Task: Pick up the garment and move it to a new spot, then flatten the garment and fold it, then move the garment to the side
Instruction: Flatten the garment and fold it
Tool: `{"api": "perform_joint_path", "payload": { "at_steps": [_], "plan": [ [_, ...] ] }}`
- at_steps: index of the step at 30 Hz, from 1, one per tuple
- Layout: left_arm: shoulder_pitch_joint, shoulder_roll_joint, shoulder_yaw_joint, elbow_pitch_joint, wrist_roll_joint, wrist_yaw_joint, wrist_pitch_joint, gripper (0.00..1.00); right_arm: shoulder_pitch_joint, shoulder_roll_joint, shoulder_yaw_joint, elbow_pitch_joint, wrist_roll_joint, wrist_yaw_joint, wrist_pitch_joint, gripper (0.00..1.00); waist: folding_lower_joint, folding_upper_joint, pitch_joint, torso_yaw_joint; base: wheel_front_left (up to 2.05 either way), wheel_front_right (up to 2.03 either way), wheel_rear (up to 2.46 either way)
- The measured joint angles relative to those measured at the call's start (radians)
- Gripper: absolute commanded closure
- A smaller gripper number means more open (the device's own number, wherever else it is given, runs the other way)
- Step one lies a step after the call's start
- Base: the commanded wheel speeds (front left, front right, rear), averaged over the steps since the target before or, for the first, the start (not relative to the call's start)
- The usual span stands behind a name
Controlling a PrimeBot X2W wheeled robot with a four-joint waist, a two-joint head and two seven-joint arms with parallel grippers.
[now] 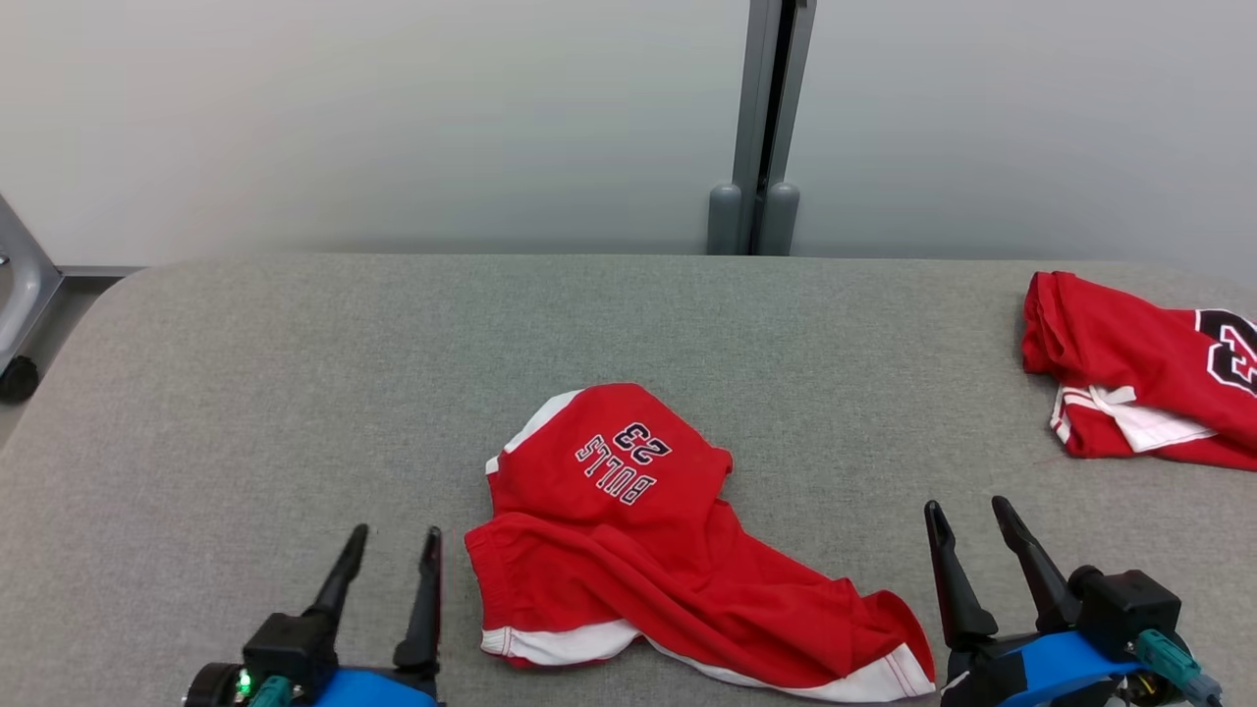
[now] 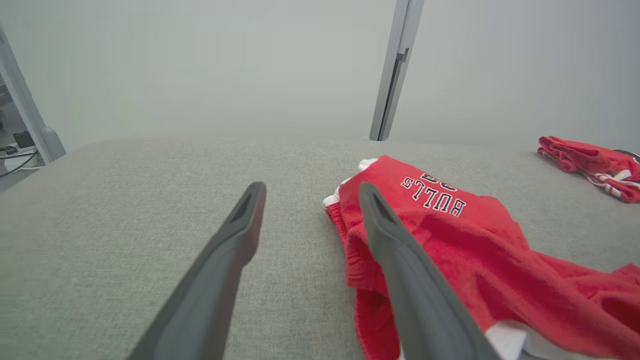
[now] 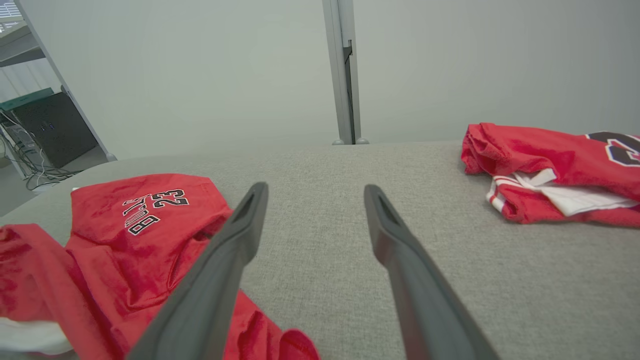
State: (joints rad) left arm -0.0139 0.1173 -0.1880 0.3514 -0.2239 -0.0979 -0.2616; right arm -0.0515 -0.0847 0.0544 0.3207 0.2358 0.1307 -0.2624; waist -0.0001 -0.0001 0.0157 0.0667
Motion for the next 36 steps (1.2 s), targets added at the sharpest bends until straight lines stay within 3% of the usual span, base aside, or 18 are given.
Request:
{"api": "perform_joint_path", "payload": {
  "at_steps": [7,15,36],
  "plan": [
    [0.038,-0.025,0.100,-0.094,0.058,0.030,0.000,0.00,0.017,-0.001,0.003,-0.018,0.001,0.000,0.000,0.00,0.0000,0.0000,-0.020,-0.033,0.00,0.00,0.00],
    [0.075,-0.039,0.170,-0.104,0.108,0.036,0.000,0.00,0.059,-0.001,0.006,-0.048,-0.006,0.000,0.000,0.00,0.0000,0.0000,-0.037,-0.075,0.00,0.00,0.00],
    [0.086,-0.056,0.215,-0.090,0.162,0.018,0.000,0.00,0.071,0.012,0.003,-0.047,-0.017,0.000,0.000,0.00,0.0001,0.0001,-0.036,-0.088,0.00,0.00,0.00]
  ]
}}
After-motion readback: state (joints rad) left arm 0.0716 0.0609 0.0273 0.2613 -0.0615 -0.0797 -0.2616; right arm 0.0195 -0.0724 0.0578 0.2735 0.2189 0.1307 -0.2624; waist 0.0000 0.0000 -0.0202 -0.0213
